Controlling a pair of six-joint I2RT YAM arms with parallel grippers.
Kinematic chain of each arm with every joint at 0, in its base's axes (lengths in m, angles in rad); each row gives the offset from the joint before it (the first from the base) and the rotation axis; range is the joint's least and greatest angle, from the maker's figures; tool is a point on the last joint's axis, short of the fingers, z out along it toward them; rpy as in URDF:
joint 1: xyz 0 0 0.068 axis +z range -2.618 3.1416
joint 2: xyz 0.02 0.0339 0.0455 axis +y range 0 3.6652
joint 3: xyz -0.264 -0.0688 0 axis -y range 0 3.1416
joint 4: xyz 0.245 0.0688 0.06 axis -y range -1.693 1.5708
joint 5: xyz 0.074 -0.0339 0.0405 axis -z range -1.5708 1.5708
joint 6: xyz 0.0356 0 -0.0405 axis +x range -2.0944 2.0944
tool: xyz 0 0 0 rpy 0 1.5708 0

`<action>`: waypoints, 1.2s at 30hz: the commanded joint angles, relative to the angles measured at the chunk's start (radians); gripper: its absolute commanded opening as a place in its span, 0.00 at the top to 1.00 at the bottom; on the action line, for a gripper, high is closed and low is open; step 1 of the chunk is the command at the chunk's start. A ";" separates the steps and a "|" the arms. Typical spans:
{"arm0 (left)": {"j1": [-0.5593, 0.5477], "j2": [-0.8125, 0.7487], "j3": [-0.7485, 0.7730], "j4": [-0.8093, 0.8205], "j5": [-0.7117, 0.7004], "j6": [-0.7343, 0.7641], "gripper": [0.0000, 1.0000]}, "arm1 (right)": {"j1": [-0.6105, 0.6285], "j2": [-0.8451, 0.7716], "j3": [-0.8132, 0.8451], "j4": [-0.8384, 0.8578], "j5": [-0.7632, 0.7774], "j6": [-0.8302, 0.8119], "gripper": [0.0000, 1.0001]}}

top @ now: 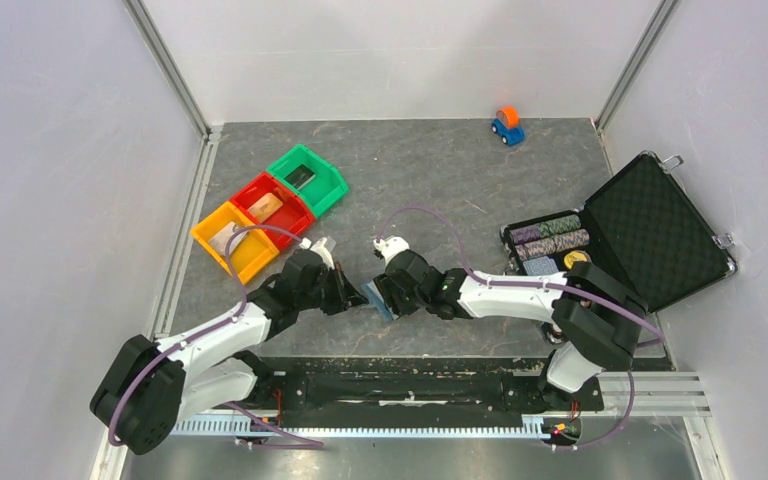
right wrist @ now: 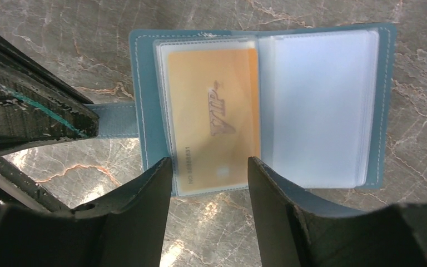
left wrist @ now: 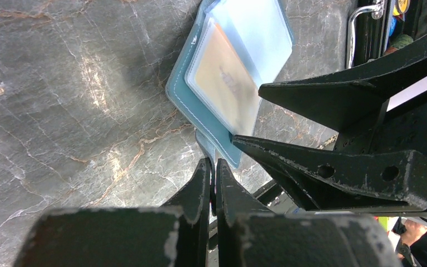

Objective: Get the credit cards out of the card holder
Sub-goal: Remove the credit card from the card holder.

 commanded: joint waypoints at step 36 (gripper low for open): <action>-0.003 -0.005 0.003 0.002 0.023 0.007 0.98 | -0.017 -0.074 0.101 -0.122 0.229 -0.058 0.47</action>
